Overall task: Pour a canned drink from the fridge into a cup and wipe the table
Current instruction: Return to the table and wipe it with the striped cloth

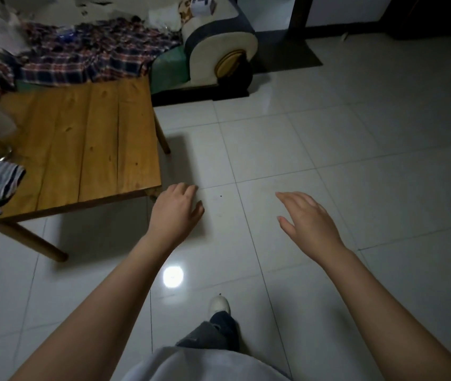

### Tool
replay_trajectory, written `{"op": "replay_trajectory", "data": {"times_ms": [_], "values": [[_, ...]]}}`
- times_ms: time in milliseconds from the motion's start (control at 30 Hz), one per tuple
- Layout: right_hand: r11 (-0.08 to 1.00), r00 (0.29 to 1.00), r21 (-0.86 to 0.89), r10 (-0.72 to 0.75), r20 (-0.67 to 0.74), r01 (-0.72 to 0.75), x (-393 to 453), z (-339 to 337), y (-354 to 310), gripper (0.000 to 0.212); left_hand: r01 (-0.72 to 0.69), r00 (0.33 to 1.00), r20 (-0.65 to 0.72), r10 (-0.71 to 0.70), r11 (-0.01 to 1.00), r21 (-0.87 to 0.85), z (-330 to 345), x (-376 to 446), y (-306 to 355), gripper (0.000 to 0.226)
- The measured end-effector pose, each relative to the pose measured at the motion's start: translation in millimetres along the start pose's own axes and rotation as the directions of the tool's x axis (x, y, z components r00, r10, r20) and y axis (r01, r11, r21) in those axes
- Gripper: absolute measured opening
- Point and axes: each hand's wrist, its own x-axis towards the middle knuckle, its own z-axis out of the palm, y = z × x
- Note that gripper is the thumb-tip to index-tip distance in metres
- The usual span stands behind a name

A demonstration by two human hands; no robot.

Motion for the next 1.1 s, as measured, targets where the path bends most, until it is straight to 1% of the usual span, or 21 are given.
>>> {"op": "replay_trajectory", "data": {"times_ms": [200, 433, 533, 633, 733, 833, 967, 1100], "values": [[1.000, 1.000, 0.013, -0.001, -0.025, 0.002, 92.8, -9.1, 13.5, 0.047, -0.031, 0.999, 0.019, 0.031, 0.999, 0.010, 1.2, 95.0, -17.9, 0.040], [0.999, 0.999, 0.016, -0.044, -0.004, 0.044, 204.2, -10.6, 42.6, 0.047, 0.017, 0.999, 0.042, -0.019, 0.999, 0.036, 13.6, 193.7, -40.4, 0.040], [0.997, 0.997, 0.019, -0.076, 0.021, 0.075, 265.5, -11.1, 61.4, 0.048, 0.075, 0.997, 0.034, -0.076, 0.996, 0.042, 19.9, 243.3, -48.5, 0.039], [0.991, 0.990, 0.013, -0.137, 0.036, 0.137, 333.4, -13.7, 81.3, 0.048, 0.144, 0.989, 0.010, -0.145, 0.988, 0.049, 24.0, 299.0, -55.4, 0.038], [0.980, 0.977, 0.009, -0.196, 0.088, 0.196, 402.7, -22.3, 93.9, 0.048, 0.221, 0.975, -0.015, -0.221, 0.974, 0.050, 20.9, 354.9, -61.5, 0.036], [0.966, 0.960, 0.004, -0.258, 0.104, 0.259, 462.5, -30.1, 100.2, 0.047, 0.292, 0.956, -0.052, -0.290, 0.955, 0.042, 12.8, 400.3, -69.9, 0.034], [0.931, 0.919, -0.008, -0.357, 0.166, 0.364, 529.8, -32.7, 95.9, 0.048, 0.379, 0.923, -0.088, -0.375, 0.925, 0.029, 4.3, 438.1, -85.9, 0.035], [0.891, 0.874, 0.005, -0.447, 0.192, 0.454, 586.3, -26.6, 79.7, 0.048, 0.474, 0.878, -0.086, -0.471, 0.880, 0.027, 6.2, 456.7, -112.6, 0.037]]}}
